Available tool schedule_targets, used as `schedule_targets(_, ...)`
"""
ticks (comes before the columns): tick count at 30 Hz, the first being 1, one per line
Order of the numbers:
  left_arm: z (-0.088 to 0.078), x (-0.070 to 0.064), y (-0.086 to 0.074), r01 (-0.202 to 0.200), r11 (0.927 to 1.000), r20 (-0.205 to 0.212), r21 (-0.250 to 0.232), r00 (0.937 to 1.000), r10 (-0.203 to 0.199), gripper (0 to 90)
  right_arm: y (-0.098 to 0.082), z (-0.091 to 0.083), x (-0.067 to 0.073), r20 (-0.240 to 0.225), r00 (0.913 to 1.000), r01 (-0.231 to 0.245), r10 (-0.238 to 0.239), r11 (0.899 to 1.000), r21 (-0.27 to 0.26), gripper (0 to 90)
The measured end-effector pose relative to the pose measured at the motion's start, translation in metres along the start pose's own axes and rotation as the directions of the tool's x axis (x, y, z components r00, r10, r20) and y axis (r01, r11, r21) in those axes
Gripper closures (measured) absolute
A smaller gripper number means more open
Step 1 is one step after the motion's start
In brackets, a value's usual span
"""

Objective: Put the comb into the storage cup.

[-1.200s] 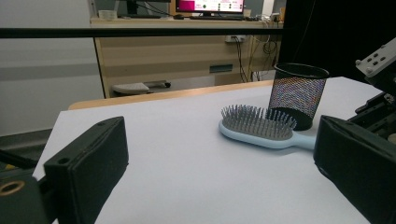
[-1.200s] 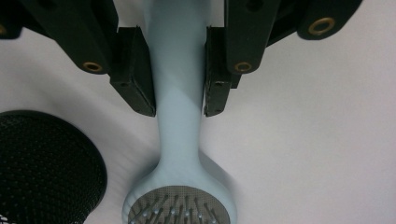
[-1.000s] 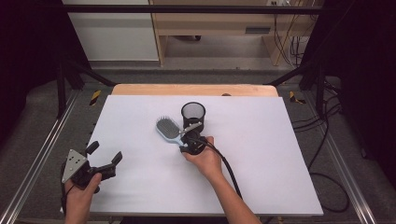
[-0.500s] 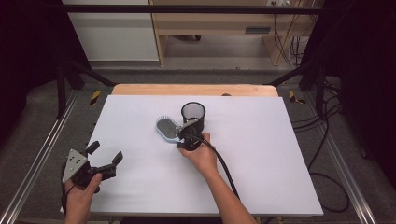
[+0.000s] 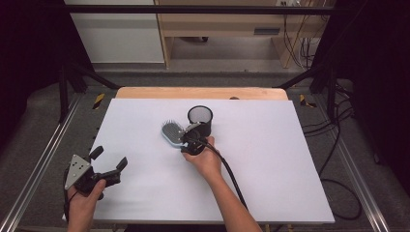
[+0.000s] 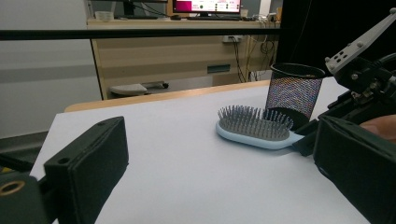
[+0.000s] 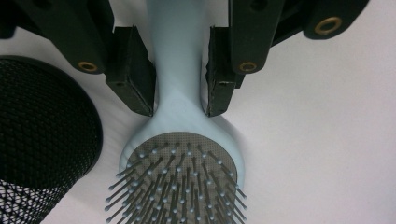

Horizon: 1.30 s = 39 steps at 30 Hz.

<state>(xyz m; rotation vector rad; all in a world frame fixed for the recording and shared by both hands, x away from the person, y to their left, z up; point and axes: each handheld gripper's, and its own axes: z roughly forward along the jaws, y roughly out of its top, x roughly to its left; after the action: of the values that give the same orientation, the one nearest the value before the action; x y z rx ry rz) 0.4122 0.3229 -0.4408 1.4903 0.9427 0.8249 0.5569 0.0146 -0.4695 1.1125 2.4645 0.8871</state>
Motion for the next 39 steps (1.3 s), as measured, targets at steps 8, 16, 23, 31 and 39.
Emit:
schedule_targets(8,0.000,-0.001,0.000,-0.003,1.0000,0.003,0.002,1.0000,0.003,3.3,0.000,-0.001,-0.001,-0.012,0.9998,0.014,-0.014,1.000,0.010,68.9)
schedule_targets(16,0.000,0.000,0.000,0.000,1.0000,0.001,0.001,1.0000,0.000,3.3,0.001,-0.003,-0.001,-0.008,0.9997,0.024,-0.024,0.999,0.024,69.3)
schedule_targets(23,0.000,0.000,0.000,-0.002,1.0000,0.000,0.002,1.0000,0.002,3.4,0.000,-0.012,-0.001,-0.020,0.9993,0.033,-0.033,0.999,-0.003,69.3)
schedule_targets(31,0.001,0.000,0.000,-0.004,1.0000,0.005,0.007,1.0000,0.004,4.0,-0.003,-0.027,-0.001,-0.035,0.9977,0.058,-0.058,0.998,-0.019,69.6)
schedule_targets(39,0.001,0.000,0.000,-0.004,1.0000,0.001,0.006,1.0000,0.004,4.3,-0.008,-0.023,-0.004,-0.053,0.9972,0.054,-0.054,0.999,0.006,69.6)
